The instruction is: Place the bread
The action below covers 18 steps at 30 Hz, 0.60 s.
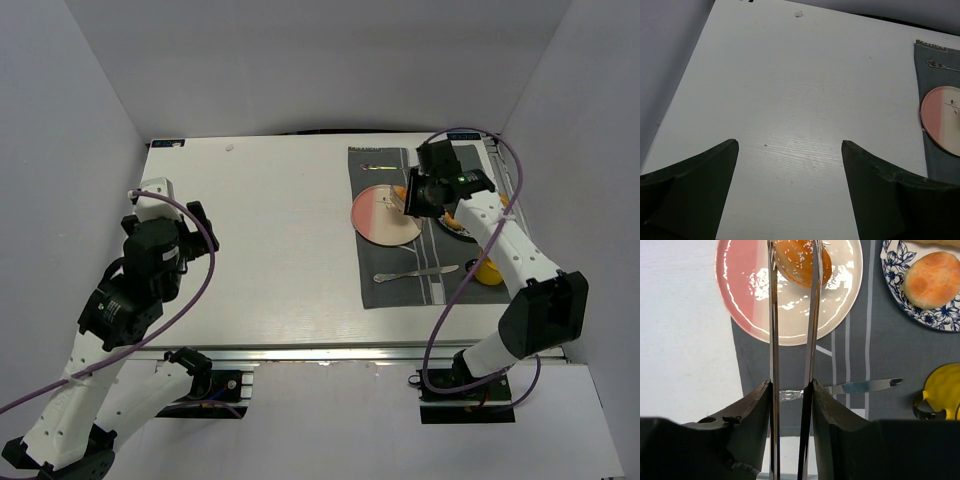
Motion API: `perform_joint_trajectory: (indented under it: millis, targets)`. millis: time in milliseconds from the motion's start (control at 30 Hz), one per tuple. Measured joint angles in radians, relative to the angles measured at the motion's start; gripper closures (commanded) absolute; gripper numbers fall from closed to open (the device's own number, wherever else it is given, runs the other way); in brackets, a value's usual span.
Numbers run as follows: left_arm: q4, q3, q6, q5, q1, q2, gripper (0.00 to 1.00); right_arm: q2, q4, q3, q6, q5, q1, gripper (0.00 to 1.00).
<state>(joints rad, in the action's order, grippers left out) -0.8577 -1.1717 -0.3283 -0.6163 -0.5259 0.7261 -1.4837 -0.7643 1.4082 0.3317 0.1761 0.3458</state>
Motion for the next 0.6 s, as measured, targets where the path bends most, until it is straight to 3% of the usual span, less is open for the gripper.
perform_joint_trajectory:
  millis: [367, 600]
  targets:
    - [-0.011, 0.000, -0.007, -0.001, 0.000, -0.015, 0.05, -0.123, 0.035, -0.003, 0.021, 0.108, 0.029, 0.67]
    - [-0.011, 0.000, -0.009, -0.001, 0.000, -0.014, 0.05, -0.142, 0.040, -0.003, 0.026, 0.142, 0.052, 0.53]
